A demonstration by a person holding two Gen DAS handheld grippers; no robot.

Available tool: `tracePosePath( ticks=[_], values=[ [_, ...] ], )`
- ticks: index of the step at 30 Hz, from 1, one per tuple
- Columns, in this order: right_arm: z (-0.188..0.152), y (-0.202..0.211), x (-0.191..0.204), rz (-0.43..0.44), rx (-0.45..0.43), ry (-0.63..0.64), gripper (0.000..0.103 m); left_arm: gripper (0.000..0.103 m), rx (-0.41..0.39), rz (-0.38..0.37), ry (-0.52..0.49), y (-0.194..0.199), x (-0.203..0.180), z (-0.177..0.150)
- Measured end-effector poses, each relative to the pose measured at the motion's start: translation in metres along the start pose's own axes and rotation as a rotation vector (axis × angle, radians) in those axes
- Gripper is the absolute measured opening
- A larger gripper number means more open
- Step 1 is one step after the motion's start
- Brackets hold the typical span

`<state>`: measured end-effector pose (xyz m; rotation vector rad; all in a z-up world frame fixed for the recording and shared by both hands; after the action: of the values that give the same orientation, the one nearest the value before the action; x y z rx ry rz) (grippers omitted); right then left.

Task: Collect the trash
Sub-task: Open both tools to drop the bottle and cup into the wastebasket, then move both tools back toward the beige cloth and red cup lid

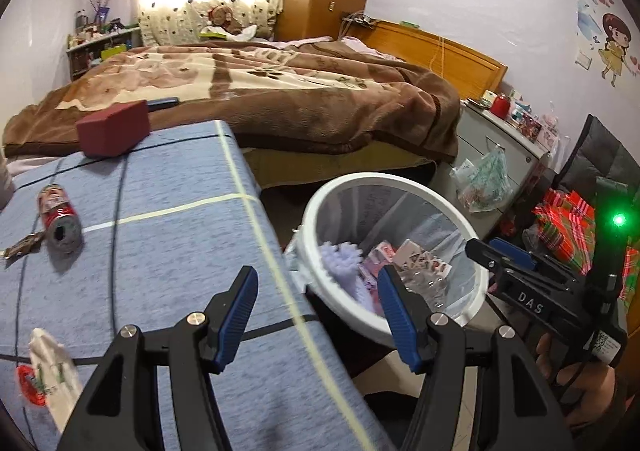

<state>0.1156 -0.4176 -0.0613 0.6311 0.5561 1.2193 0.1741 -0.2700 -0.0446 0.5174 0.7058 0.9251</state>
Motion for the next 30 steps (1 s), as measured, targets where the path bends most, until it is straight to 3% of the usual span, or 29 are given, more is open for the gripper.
tracePosePath(
  ticks=[12,30],
  values=[
    [0.004,0.008,0.048,0.082,-0.036,0.057,0.042,0.064,-0.082,0.076,0.088,0.046,0.066,-0.005],
    [0.001,0.023,0.149,0.230,-0.065,0.194,0.042,0.064,-0.169,0.235,0.246,0.117,0.184,-0.035]
  ],
)
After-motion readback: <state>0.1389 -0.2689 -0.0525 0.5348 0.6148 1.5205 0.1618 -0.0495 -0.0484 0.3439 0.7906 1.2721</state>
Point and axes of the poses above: each gripper's, at about its wrist camera, not at the fingertips, and y roughly against the way its jaws point, x to its left, z to its top, the point moved 8 cm from there along -y, roughly the way its jaws point, and after that the axes turned 12 degrees about y, right-handed, at the moved point
